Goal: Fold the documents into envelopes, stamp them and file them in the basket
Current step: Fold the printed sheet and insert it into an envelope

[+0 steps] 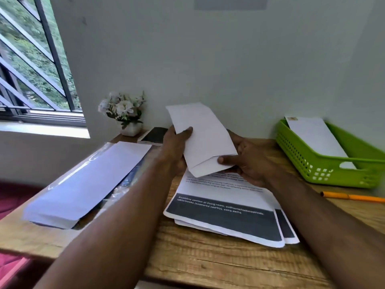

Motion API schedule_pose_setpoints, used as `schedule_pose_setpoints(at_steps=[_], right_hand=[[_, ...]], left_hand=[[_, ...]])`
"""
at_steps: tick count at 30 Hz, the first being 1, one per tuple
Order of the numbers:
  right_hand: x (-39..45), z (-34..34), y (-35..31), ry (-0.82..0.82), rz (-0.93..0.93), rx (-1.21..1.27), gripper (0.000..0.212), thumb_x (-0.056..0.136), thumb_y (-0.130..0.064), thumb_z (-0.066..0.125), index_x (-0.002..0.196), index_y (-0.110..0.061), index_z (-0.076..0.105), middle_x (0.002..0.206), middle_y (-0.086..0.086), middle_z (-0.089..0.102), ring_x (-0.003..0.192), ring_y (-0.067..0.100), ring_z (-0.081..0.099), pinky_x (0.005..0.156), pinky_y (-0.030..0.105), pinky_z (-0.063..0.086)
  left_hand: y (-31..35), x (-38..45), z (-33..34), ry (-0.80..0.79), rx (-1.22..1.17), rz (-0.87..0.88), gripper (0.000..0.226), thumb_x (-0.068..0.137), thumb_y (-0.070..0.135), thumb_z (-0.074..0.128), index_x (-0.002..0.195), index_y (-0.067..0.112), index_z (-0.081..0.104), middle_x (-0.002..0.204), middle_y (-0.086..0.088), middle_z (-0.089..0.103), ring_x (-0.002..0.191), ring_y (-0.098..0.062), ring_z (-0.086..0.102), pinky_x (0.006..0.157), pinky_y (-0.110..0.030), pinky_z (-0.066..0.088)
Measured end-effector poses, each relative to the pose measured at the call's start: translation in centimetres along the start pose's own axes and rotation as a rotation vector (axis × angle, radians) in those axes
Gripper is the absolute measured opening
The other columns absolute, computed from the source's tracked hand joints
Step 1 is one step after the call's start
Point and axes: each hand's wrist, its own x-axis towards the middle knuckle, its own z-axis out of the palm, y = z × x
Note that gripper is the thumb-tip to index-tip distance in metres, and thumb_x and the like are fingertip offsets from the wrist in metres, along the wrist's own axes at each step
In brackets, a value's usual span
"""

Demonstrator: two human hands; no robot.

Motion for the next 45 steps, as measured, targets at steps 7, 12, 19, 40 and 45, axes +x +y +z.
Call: schedule_pose_setpoints(at_steps=[7, 12, 19, 40, 45], right_hand=[[0.4, -0.6, 0.5, 0.068, 0.035, 0.070, 0.069, 0.083, 0.021, 0.044, 0.133, -0.025, 0.051, 0.130, 0.007, 0.060, 0.117, 0.030, 0.057, 0.090, 0.049, 0.053], [1.2, -1.2, 0.8, 0.442, -0.016, 0.126, 0.039, 0.094, -0.001, 0.051, 0.124, -0.024, 0.061, 0.118, 0.002, 0.068, 0.105, 0.023, 0.063, 0.072, 0.039, 0.057], [1.0, -0.9, 0.6, 0.390, 0.101, 0.206, 0.028, 0.093, -0.003, 0.052, 0.116, -0.011, 0.065, 0.107, 0.009, 0.071, 0.089, 0.022, 0.068, 0.071, 0.039, 0.059], [0.5, 0.2, 1.1, 0.603, -0.119, -0.702, 0.022, 0.080, -0.041, 0.073, 0.077, -0.021, 0.064, 0.078, -0.001, 0.064, 0.063, 0.009, 0.055, 0.054, 0.024, 0.042], [0.1, 1.1, 0.7, 0.475, -0.609, -1.042, 0.026, 0.087, -0.035, 0.066, 0.075, -0.011, 0.065, 0.068, -0.005, 0.061, 0.064, 0.012, 0.054, 0.059, 0.022, 0.040]], left_hand=[[-1.0, 1.0, -0.2, 0.033, -0.135, 0.025, 0.053, 0.081, -0.009, 0.057, 0.130, 0.011, 0.050, 0.122, -0.017, 0.064, 0.107, -0.043, 0.063, 0.084, -0.064, 0.051], [-1.3, 1.3, 0.1, -0.004, -0.202, 0.080, 0.062, 0.077, -0.016, 0.052, 0.132, 0.013, 0.046, 0.126, -0.015, 0.062, 0.111, -0.040, 0.061, 0.082, -0.053, 0.055], [-0.7, -0.8, 1.8, -0.289, -0.244, 0.032, 0.086, 0.058, 0.053, 0.084, 0.130, 0.016, 0.055, 0.121, -0.012, 0.066, 0.113, -0.031, 0.062, 0.094, -0.049, 0.050], [-0.2, -0.2, 0.6, -0.046, -0.407, -0.014, 0.100, 0.020, 0.065, 0.087, 0.101, 0.014, 0.059, 0.083, -0.009, 0.057, 0.081, -0.029, 0.059, 0.081, -0.050, 0.054], [0.0, 0.1, 0.2, -0.023, -0.493, 0.007, 0.087, 0.037, 0.065, 0.085, 0.104, 0.018, 0.055, 0.078, -0.006, 0.054, 0.085, -0.027, 0.056, 0.090, -0.046, 0.052]])
